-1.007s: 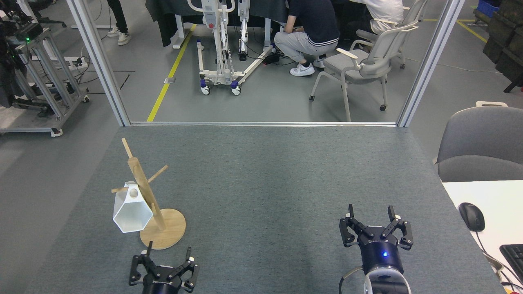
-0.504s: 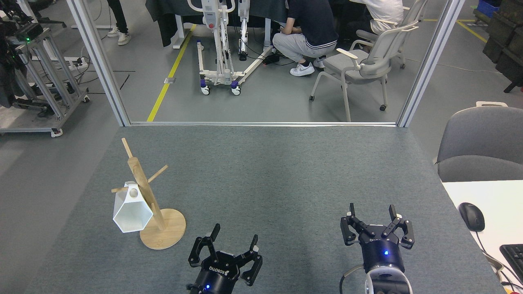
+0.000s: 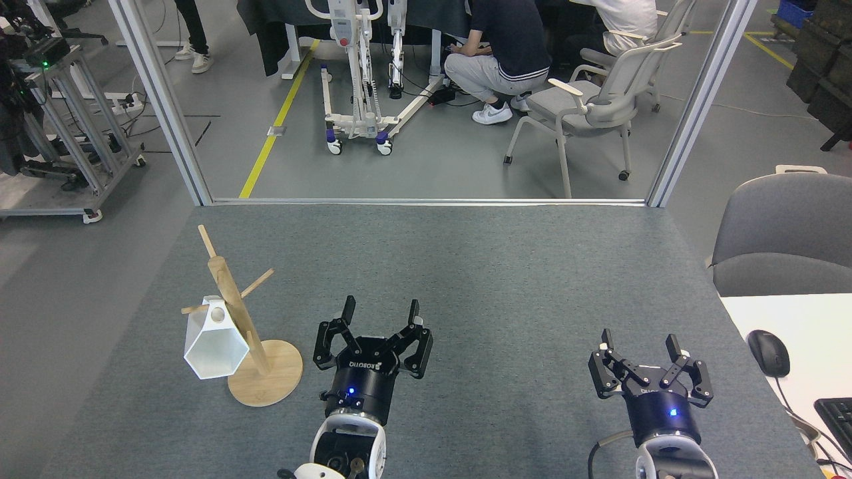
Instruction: Hang cup on storage rack
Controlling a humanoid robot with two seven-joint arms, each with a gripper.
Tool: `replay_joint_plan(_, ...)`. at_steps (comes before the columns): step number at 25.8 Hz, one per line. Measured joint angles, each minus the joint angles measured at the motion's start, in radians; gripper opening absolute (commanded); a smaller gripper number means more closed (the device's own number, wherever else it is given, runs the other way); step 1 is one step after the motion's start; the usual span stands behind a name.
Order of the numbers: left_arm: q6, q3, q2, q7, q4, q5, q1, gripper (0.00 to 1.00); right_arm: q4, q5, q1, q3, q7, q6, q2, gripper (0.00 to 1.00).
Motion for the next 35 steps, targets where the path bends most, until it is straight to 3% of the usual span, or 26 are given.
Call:
replay_joint_plan(13, 0.012, -0.001, 0.006, -0.088, 0.081, -0.077, -0.064, 0.99, 0.012, -0.005, 0.004, -0.073, -0.003, -0.071, -0.005, 1.0)
replay_joint_plan(35, 0.039, 0.002, 0.05, -0.07, 0.023, -0.066, 0.002, 1.0, 0.027, -0.008, -0.019, -0.074, -0.033, -0.078, 0.0, 1.0)
